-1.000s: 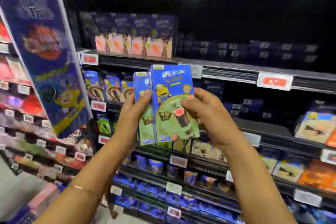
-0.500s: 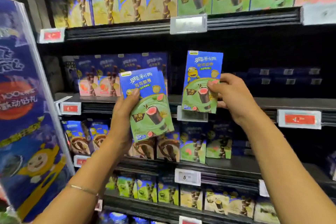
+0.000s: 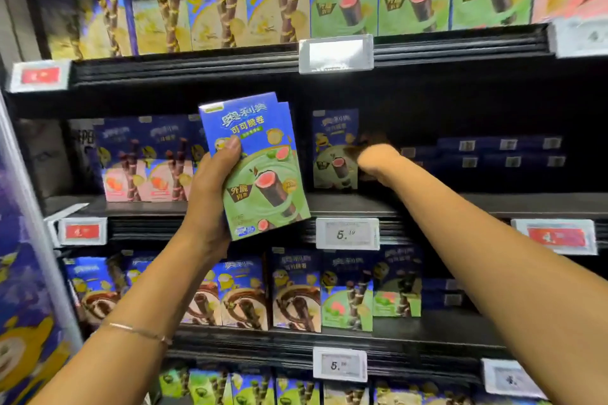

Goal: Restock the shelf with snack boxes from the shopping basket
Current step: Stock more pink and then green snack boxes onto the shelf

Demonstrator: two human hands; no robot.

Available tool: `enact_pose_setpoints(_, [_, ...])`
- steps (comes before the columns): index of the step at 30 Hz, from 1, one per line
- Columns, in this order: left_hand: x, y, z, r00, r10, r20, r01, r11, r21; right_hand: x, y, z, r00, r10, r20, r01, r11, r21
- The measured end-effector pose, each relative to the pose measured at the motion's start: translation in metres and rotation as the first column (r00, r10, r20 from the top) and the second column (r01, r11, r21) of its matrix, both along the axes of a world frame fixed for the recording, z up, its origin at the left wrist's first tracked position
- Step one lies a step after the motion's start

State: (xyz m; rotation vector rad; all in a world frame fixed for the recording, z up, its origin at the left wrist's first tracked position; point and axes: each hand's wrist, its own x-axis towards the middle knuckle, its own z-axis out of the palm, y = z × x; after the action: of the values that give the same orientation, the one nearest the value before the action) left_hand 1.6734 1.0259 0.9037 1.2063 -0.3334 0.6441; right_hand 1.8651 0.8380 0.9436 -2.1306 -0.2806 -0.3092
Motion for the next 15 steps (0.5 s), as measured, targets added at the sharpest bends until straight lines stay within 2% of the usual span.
enact_pose_setpoints(4, [0.006,0.002,0.006,0.999,-0.032,0.023,0.033,0.999,-0.007,0.008,0.011,0.004,0.998,-0.036,0.048,0.042,0.99,-0.133])
enact_pose_setpoints(7, [0.009,0.003,0.007,0.999,-0.031,0.021,0.031,1.0,0.003,0.013,0.016,0.003,0.998,-0.01,0.059,0.02,0.986,-0.168])
enact_pose_setpoints(15, [0.017,0.004,0.005,0.997,-0.063,0.033,0.063,0.998,0.009,0.021,0.019,0.0,0.999,0.015,0.05,-0.007,0.989,-0.151])
